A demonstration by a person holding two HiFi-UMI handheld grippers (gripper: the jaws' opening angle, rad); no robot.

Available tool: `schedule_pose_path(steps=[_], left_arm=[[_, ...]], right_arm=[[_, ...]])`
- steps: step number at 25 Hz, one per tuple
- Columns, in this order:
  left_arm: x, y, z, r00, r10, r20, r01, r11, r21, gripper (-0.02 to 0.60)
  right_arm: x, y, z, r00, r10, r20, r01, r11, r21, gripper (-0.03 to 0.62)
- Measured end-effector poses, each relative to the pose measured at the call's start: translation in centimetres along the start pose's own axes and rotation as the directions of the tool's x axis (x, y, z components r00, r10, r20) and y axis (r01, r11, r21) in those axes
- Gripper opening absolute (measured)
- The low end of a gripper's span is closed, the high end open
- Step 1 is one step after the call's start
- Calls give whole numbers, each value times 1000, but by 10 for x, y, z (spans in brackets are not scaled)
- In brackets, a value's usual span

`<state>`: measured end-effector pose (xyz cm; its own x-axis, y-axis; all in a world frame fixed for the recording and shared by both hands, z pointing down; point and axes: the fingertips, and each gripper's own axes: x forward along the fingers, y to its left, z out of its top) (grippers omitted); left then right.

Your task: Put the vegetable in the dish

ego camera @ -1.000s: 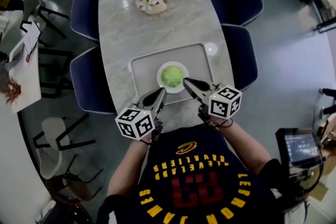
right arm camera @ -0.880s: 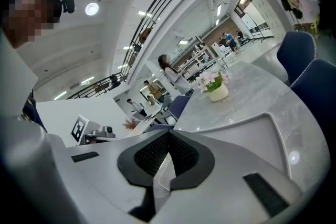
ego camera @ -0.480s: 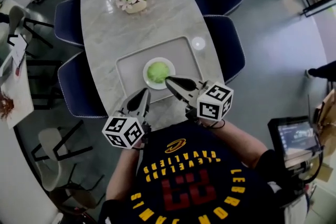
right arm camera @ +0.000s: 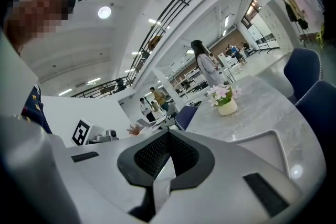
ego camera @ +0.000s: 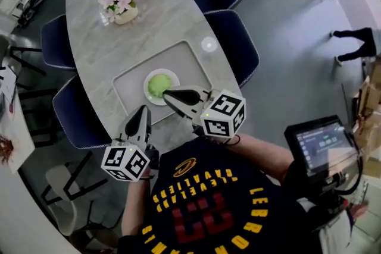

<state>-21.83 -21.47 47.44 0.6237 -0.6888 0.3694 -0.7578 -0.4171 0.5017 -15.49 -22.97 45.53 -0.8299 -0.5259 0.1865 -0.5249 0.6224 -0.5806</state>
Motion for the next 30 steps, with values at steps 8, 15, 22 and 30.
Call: schedule_pose_path(steps=[8,15,22,30], left_arm=[[-2,-15,14,1000,-3,19,3,1000,3,0],[2,-35,25,998,-43,44,42,999,27,0],[4,-33,18,998,-48,39,47,998,28,0],[1,-30,14,998,-46,33,45,999,24,0]], right_arm=[[-3,10,3,1000,15,4,-15,1000,-20,5],[-9,18,11,1000,20,-3,-20,999,-41,5],[-3,19,7,1000,26,-15,-27,997,-75,5],[-1,22,4,1000,23,-16,-24,997,-77,5]])
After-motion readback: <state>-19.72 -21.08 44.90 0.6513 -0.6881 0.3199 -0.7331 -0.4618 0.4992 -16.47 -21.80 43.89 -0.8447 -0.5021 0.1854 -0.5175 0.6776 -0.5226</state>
